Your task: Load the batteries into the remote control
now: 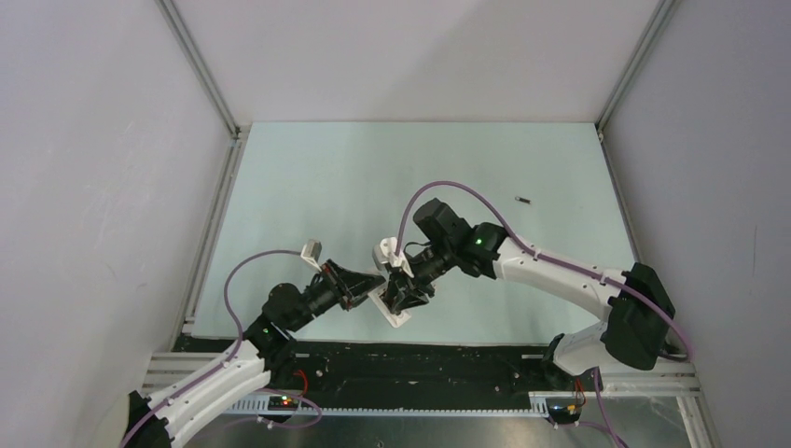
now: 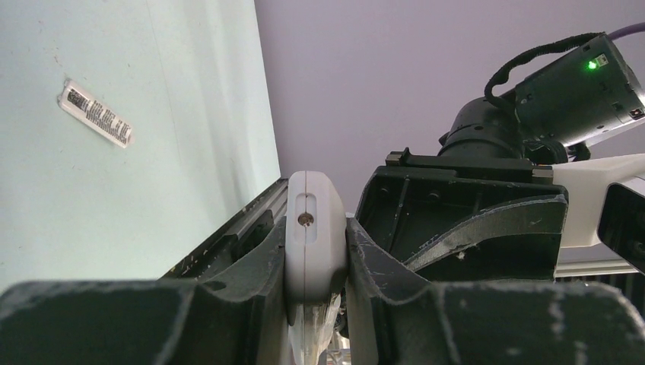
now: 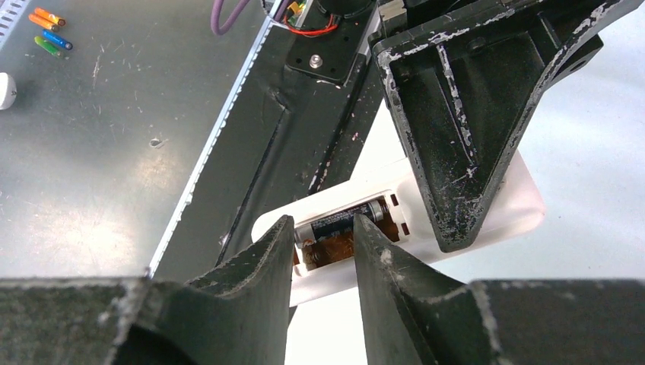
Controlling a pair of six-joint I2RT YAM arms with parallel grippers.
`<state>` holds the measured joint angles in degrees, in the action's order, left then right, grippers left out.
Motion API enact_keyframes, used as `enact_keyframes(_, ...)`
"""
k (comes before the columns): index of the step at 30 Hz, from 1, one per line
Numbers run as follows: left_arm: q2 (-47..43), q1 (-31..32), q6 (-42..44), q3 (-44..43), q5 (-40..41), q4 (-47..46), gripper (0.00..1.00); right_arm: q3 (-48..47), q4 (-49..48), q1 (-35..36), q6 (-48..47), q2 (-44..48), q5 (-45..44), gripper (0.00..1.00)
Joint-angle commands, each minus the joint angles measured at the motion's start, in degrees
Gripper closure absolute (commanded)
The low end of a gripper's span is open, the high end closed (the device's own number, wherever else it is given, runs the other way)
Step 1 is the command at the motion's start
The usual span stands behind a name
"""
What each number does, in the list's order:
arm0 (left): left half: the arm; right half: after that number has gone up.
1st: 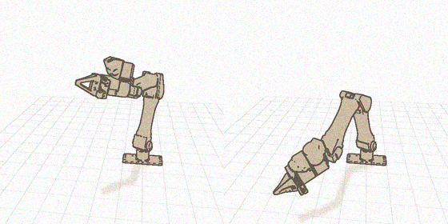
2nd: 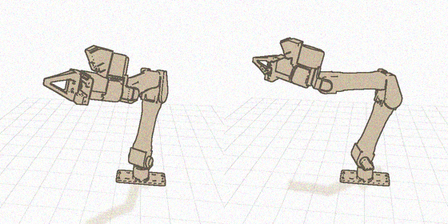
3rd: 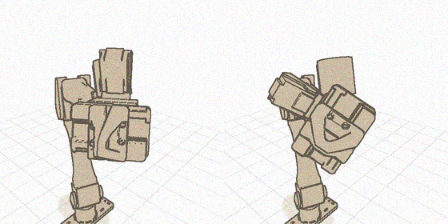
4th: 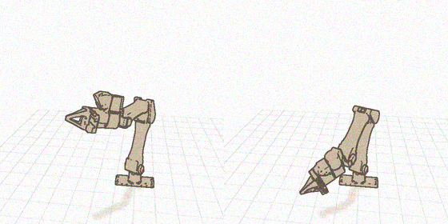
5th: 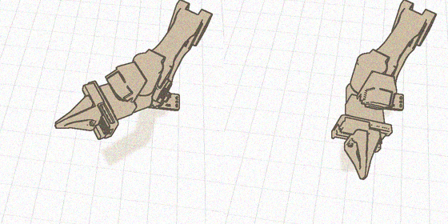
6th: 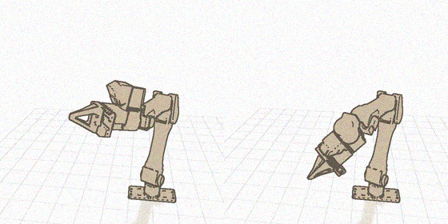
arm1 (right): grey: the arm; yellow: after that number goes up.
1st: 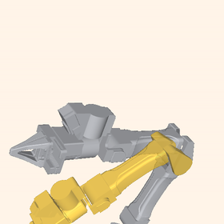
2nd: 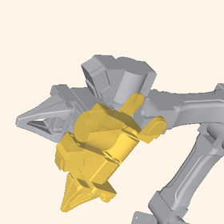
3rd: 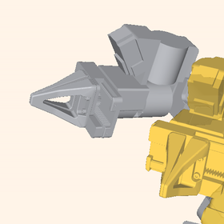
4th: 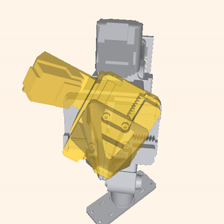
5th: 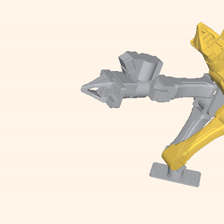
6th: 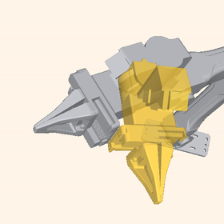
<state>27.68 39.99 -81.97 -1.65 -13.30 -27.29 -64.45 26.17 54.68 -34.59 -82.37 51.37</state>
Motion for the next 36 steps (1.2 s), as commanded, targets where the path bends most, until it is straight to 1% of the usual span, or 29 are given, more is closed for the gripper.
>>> enact_keyframes(1, -1.45, 0.09, -0.83, -4.54, -2.97, -6.99, 1.0, -1.94, 1.38, 0.01, -1.67, -1.93, -1.8, 0.63)
enact_keyframes(22, -2.91, 0.12, -1.38, -7.45, -4.62, -7.08, 1.0, -2.53, 1.15, -0.67, -3.68, -3.11, -1.71, 0.67)
enact_keyframes(36, -3.43, 0.11, -3.28, -8.85, -5.67, -7.4, 1.0, -2.57, -0.2, -0.47, -5.76, -2.93, -4.29, 0.71)
